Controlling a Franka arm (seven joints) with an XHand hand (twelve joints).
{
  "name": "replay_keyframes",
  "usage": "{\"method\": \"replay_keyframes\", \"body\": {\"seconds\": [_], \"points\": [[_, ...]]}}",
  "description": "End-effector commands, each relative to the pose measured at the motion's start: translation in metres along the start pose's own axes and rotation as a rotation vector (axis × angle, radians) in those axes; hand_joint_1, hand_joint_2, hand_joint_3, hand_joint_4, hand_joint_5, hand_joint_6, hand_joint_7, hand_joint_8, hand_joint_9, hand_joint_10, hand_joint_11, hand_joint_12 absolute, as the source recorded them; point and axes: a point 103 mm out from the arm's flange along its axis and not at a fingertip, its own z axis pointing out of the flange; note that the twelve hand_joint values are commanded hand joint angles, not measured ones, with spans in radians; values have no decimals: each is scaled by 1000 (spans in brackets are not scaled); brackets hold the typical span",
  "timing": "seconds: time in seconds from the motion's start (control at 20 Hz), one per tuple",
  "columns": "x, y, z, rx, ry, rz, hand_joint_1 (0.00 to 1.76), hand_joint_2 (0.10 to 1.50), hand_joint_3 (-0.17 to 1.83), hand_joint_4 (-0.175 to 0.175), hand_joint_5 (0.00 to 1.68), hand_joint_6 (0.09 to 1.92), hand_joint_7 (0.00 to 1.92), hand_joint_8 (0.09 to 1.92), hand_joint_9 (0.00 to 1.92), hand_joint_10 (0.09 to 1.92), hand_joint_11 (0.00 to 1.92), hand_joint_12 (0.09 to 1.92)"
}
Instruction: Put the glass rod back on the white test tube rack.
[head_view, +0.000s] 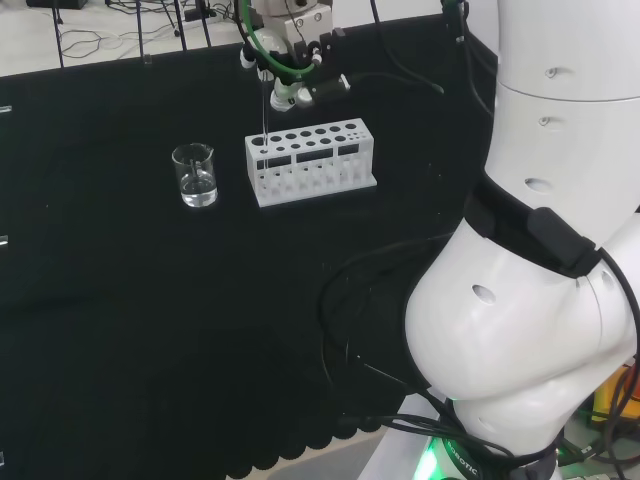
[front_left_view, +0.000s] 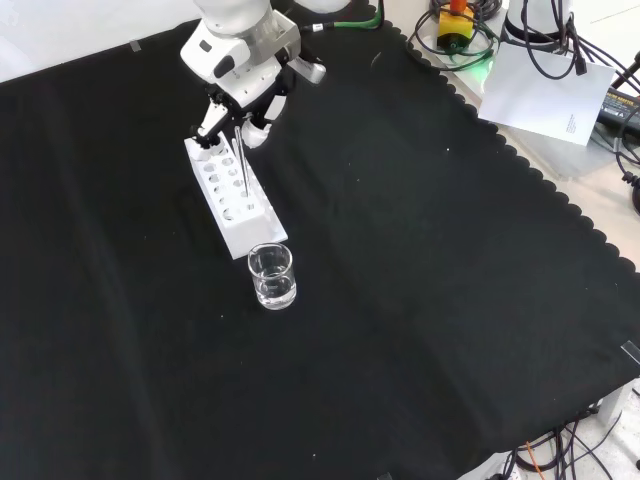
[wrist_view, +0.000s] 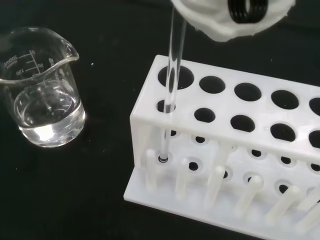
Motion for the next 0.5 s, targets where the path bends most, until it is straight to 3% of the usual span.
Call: {"method": "replay_keyframes", "body": {"seconds": [0.05, 0.5], "points": [[-8, -4, -5, -23, 14, 16, 1537, 862, -175, -175, 221, 491, 524, 855, 1741, 964, 1913, 1005], [-19, -15, -19, -51, 17, 19, 1537, 862, -175, -175, 243, 488, 531, 851, 1734, 968, 1897, 1009]]}}
